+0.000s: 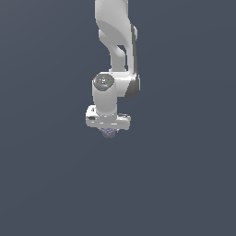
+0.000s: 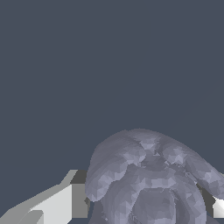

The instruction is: Pick up the object and move it to a goal position.

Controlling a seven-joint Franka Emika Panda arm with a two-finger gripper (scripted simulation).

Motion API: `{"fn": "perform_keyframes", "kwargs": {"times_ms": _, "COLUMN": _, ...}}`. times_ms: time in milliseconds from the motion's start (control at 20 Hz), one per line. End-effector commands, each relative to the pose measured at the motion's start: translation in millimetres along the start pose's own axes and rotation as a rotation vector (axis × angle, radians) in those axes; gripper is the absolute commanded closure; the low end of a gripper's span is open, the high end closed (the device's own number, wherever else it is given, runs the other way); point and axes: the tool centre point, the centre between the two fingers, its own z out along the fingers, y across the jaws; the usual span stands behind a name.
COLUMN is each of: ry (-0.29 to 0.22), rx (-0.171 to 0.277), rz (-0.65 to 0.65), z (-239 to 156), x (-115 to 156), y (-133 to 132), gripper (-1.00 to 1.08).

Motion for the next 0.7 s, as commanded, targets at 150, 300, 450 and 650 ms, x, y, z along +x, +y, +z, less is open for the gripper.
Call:
{"fn": "perform_keyframes", "kwargs": {"times_ms": 150, "ry": 0.001, "rx": 0.000, "rz": 0.000, "z": -52, "x": 6, "y": -10, "gripper": 1.08}}
{"fn": "perform_keyframes", "kwargs": {"times_ms": 300, "ry": 0.001, "rx": 0.000, "rz": 0.000, "z": -86, "x": 10, "y": -16, "gripper": 1.08}}
{"fn": "perform_keyframes", "kwargs": {"times_ms": 450, "ry": 0.001, "rx": -0.001, "rz": 0.000, "z": -119, "x": 14, "y": -22, "gripper": 1.08}}
{"fn": "perform_keyframes", "kwargs": {"times_ms": 650, "ry": 0.001, "rx": -0.001, "rz": 0.000, "z": -162, "x": 19, "y": -30, "gripper": 1.08}}
